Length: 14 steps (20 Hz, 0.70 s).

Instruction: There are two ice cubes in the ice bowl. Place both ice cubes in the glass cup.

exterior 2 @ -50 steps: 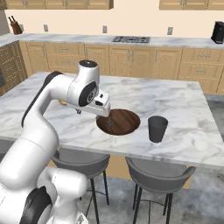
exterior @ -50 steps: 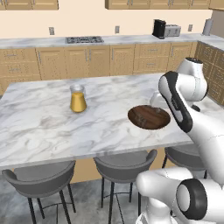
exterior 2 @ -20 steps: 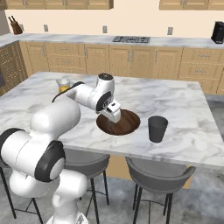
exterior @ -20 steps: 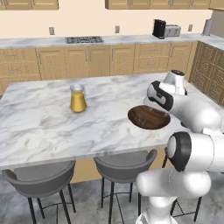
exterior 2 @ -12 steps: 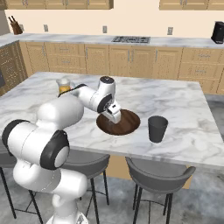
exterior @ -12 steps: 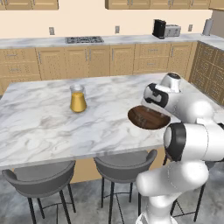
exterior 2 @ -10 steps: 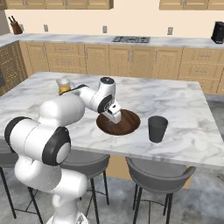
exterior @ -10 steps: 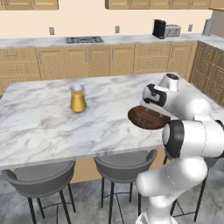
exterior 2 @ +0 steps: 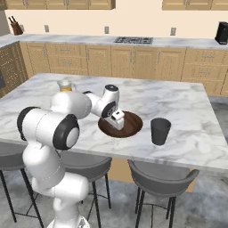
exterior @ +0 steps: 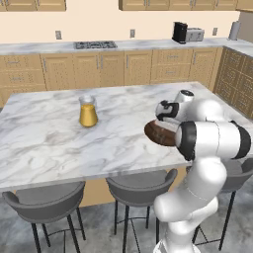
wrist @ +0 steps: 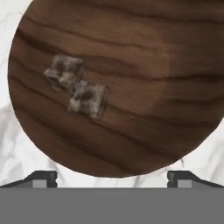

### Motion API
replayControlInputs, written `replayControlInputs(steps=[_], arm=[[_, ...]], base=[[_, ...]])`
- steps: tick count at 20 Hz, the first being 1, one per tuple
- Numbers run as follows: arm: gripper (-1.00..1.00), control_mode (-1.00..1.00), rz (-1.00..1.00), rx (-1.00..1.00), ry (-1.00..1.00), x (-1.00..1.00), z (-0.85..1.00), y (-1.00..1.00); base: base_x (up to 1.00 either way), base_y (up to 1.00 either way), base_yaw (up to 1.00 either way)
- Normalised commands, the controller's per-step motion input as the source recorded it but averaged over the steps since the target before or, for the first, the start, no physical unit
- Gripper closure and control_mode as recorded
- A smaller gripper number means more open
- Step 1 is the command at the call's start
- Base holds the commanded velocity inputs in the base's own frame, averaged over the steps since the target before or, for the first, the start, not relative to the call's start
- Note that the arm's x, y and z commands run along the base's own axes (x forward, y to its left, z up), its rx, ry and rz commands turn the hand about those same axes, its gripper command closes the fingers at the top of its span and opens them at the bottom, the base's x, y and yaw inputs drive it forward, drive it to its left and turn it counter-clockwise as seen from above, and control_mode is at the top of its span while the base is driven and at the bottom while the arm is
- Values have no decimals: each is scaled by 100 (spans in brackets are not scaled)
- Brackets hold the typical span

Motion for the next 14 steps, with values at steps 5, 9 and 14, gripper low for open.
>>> replayControlInputs(steps=[5,9,14], arm=[[-100,-100,0,1,1,27,-17,0],[-100,-100,0,1,3,35,-24,0],[-100,-100,0,0,7,34,-34,0]], base=[[0,0,0],[0,0,0],[0,0,0]])
